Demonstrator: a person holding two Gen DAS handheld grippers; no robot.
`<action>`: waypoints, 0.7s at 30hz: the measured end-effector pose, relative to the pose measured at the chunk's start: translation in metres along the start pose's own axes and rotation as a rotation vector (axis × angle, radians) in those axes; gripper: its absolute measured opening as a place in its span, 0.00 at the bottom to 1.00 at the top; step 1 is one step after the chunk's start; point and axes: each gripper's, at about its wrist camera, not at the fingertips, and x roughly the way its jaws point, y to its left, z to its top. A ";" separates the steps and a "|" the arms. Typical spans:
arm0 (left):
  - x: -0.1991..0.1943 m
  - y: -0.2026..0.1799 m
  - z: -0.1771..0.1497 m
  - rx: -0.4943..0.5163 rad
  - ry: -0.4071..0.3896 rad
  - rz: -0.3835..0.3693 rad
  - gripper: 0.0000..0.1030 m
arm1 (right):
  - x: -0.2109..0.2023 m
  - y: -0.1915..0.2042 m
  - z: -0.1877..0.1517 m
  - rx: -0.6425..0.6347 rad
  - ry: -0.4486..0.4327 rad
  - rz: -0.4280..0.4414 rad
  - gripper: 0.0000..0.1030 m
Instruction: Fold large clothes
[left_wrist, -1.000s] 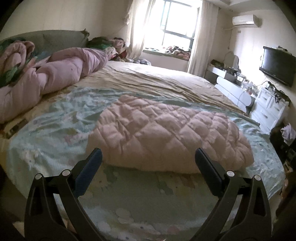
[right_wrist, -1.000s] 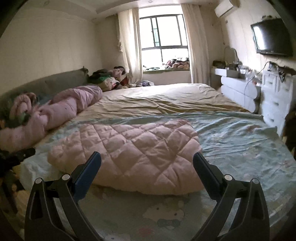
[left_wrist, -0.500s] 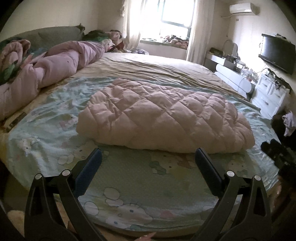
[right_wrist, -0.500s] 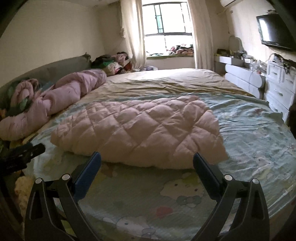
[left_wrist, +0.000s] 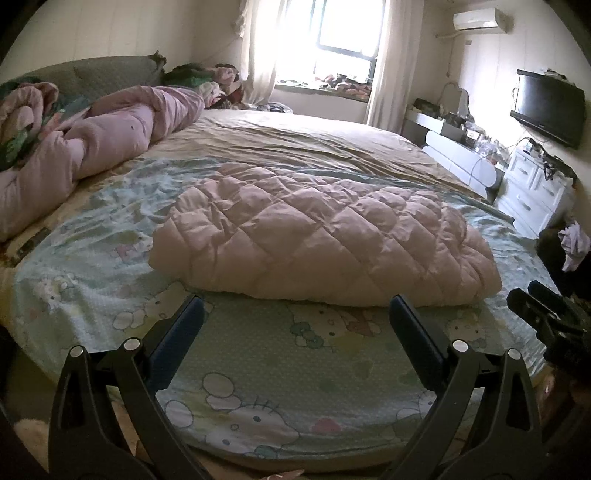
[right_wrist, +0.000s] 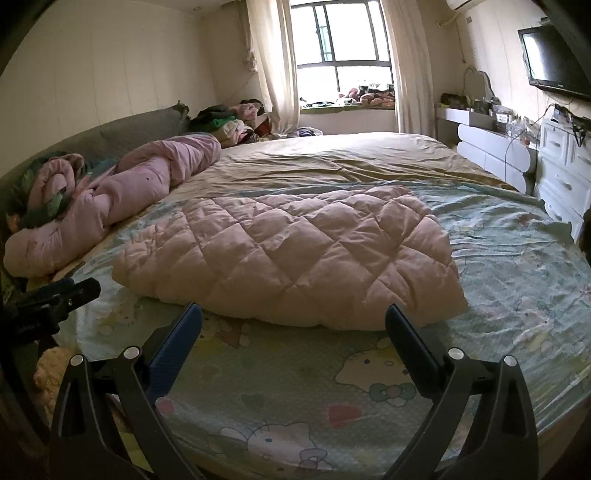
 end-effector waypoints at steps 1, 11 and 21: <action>0.000 0.000 0.000 0.000 0.001 -0.001 0.91 | 0.000 0.000 0.000 0.003 0.002 0.001 0.96; -0.002 0.002 0.000 -0.004 -0.001 0.001 0.91 | 0.000 0.001 0.000 0.002 0.008 0.006 0.96; -0.003 0.003 0.000 -0.006 -0.002 0.000 0.91 | -0.001 0.002 -0.001 -0.002 0.006 0.006 0.96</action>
